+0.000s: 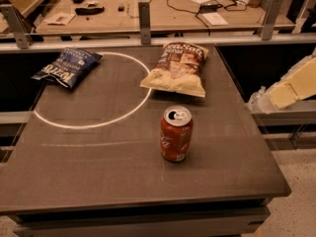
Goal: Pick brown chip bag
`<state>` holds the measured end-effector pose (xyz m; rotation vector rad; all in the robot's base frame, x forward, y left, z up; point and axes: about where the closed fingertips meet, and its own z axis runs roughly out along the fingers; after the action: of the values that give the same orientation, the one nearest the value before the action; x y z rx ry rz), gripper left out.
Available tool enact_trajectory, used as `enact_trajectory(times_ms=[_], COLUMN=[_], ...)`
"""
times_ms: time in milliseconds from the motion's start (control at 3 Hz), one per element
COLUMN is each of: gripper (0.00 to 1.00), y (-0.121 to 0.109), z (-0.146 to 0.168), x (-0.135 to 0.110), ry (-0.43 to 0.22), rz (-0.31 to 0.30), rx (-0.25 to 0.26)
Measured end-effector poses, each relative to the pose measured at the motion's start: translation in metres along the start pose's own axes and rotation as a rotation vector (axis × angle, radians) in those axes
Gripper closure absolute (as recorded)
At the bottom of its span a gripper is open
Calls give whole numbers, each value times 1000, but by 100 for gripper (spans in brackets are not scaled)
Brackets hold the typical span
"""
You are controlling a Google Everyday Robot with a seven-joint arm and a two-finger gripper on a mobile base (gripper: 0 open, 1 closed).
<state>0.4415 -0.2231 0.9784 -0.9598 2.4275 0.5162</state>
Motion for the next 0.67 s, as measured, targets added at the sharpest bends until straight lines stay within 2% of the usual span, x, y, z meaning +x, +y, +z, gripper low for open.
enact_trajectory(times_ms=[333,667], gripper=[0,0], y=[-4,-4], z=[-1,-1], x=[-4,-4], ry=[-98,-98], rz=[9,9], rx=[72,72])
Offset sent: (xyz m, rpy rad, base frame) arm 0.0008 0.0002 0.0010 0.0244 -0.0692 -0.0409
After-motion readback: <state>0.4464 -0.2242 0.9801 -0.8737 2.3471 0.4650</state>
